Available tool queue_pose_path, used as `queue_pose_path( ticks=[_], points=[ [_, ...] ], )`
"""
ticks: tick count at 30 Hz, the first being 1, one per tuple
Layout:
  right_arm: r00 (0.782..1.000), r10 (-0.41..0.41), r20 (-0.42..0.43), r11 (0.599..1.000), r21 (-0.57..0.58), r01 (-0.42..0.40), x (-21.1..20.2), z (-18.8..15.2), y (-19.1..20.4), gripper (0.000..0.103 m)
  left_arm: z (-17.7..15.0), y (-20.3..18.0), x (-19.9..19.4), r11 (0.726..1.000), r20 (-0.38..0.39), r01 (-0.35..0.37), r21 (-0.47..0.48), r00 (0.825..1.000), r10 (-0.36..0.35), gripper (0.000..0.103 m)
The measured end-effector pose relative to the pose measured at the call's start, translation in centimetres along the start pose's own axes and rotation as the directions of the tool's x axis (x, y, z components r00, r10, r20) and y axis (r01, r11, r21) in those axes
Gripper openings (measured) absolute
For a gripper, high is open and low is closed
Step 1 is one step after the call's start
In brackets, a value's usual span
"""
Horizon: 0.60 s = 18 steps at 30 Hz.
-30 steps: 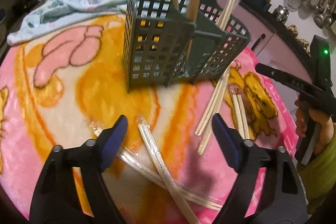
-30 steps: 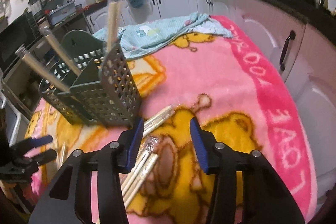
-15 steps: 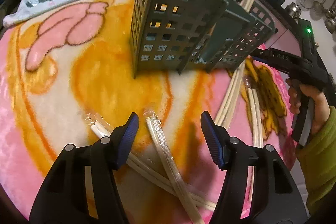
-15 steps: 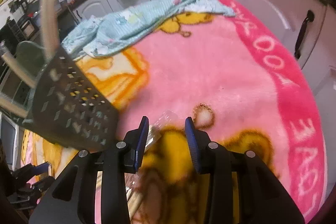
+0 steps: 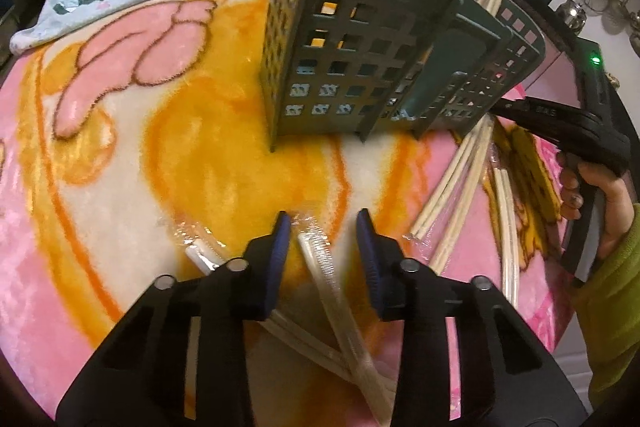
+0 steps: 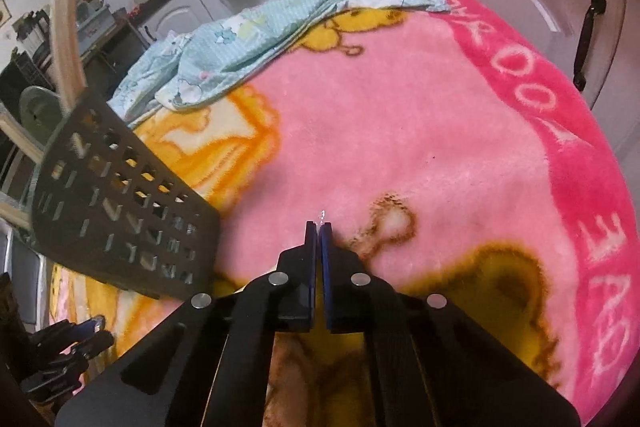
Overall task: Organize utensils
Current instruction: 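Close the right tool on a wrapped chopstick while the left tool grasps another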
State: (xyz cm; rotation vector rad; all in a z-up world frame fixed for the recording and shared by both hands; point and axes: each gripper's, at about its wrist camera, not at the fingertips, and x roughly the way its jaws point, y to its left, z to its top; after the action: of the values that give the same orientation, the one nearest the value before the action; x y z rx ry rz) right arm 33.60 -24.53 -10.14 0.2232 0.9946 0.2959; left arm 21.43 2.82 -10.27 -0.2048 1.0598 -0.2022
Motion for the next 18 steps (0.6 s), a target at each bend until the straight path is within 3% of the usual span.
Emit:
queue_pose_path(
  ticks=[5, 18],
  points=[
    [0.998, 0.015, 0.06, 1.0, 0.005, -0.015, -2.7, -0.4, 0.1, 0.003, 0.0, 1.0, -0.1, 1.0, -0.001, 0.003, -0.017, 1.0, -0.003, 0.012],
    [0.982, 0.04, 0.182, 0.999, -0.043, -0.033, -10.0, -2.8, 1.5, 0.003, -0.2, 2.3, -2.3, 0.996, 0.031, 0.077, -0.039, 0.997, -0.075, 0.006]
  ],
)
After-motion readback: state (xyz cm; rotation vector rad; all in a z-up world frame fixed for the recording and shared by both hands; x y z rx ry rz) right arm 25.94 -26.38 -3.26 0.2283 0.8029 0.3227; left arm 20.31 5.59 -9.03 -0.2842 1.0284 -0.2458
